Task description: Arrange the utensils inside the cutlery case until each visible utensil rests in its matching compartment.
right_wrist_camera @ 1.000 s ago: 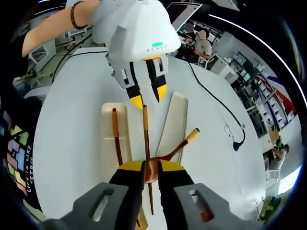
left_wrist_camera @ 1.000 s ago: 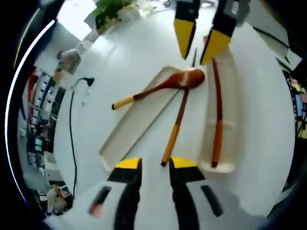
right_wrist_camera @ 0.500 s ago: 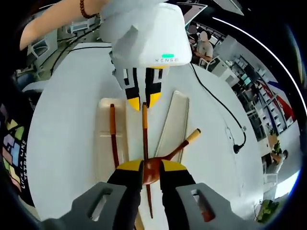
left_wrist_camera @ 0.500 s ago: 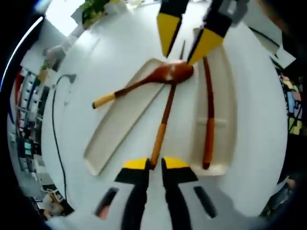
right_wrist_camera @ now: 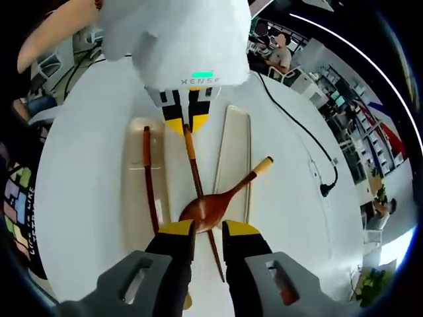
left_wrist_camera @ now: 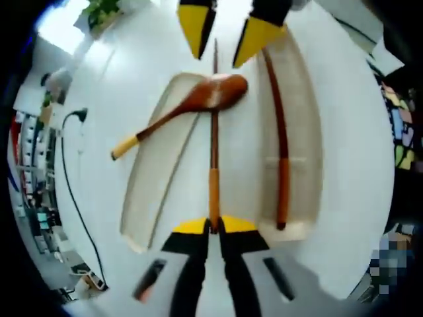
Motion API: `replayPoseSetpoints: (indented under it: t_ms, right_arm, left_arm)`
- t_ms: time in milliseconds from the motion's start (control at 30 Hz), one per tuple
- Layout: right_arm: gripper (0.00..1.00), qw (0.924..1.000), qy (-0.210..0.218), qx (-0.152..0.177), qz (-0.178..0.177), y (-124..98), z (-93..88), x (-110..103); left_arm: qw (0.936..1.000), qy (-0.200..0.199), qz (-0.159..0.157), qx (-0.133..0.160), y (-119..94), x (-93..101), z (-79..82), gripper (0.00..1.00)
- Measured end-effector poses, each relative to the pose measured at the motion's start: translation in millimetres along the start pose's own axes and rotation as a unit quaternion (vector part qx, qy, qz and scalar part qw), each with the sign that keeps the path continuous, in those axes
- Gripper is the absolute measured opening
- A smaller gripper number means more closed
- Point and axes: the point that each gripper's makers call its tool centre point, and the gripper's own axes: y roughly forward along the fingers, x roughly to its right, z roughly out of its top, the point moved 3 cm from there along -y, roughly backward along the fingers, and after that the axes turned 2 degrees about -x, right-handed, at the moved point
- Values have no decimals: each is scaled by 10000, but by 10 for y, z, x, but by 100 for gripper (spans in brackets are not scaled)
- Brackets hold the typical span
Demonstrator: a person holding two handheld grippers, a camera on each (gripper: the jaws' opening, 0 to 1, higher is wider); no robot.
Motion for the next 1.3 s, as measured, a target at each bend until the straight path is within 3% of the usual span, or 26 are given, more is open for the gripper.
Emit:
replayPoseSetpoints:
  t_ms: [167,300,467,767,833,900,1067,1167,1300]
  right_arm:
    - [16,9995,-133,-280,-85,33,-156,89]
    - [16,9985,23,-477,283,105,-332,83]
    - [17,9972,113,-525,528,147,-414,132]
    - [13,9940,31,-705,839,218,-420,90]
    - [11,9922,-225,-763,955,219,-412,65]
    - [5,9877,-749,-828,1098,228,-389,16]
    - [2,9858,-629,-1028,1171,234,-366,7]
    - [2,9872,-531,-970,1150,228,-386,1]
    - [2,9922,-279,-550,1087,218,-409,14]
  left_arm:
    - [9994,40,3,333,-8,-12,-17,6]
    - [9985,-38,-8,538,-6,-21,-24,6]
    - [9976,-99,-40,686,-3,-26,-22,6]
    - [9989,5,43,472,4,-12,6,6]
    - [9992,24,33,403,6,-14,14,6]
    - [9994,-165,-37,309,6,-17,6,6]
    - [9995,-172,-115,243,11,-21,3,6]
    - [9994,-99,-182,268,13,-21,1,7]
    - [9983,-94,-268,504,7,-33,-20,7]
